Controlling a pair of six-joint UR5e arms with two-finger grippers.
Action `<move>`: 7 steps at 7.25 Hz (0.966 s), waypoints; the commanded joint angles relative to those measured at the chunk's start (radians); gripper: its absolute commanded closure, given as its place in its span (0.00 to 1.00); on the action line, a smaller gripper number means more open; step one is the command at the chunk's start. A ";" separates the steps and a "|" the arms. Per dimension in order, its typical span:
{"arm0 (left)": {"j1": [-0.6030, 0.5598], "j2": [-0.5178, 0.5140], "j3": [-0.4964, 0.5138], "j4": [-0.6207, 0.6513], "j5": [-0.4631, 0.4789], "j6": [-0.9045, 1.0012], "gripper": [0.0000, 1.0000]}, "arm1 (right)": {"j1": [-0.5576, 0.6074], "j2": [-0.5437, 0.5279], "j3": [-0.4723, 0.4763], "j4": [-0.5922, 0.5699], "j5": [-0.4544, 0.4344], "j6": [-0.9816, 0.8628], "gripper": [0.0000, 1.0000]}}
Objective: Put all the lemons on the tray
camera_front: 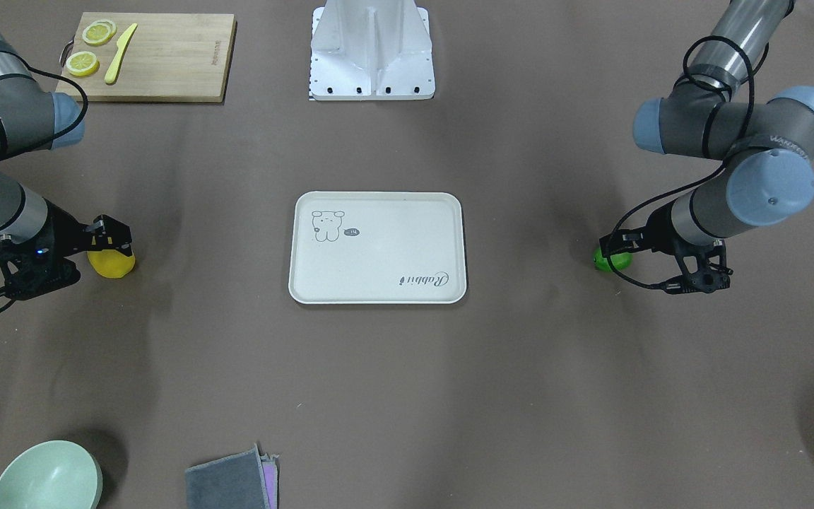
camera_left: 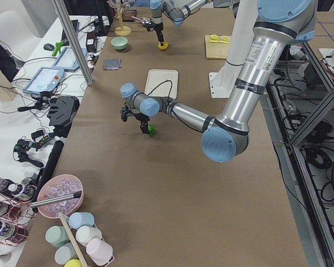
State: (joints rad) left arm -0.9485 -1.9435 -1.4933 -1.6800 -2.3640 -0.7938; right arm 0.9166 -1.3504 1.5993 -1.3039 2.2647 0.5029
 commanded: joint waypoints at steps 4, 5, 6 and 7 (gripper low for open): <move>0.031 -0.002 0.022 -0.064 0.035 -0.056 0.07 | -0.028 -0.009 -0.009 0.002 -0.054 -0.017 0.04; 0.042 0.008 0.022 -0.102 0.037 -0.086 0.08 | -0.028 -0.010 -0.009 0.000 -0.059 -0.014 0.08; 0.048 0.008 0.022 -0.110 0.038 -0.093 0.19 | -0.028 -0.006 -0.009 0.000 -0.057 -0.009 0.29; 0.048 0.008 0.019 -0.110 0.038 -0.097 0.39 | -0.028 -0.006 -0.007 0.000 -0.056 -0.006 0.53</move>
State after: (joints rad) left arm -0.9046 -1.9372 -1.4717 -1.7811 -2.3276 -0.8805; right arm 0.8883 -1.3575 1.5914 -1.3037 2.2083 0.4929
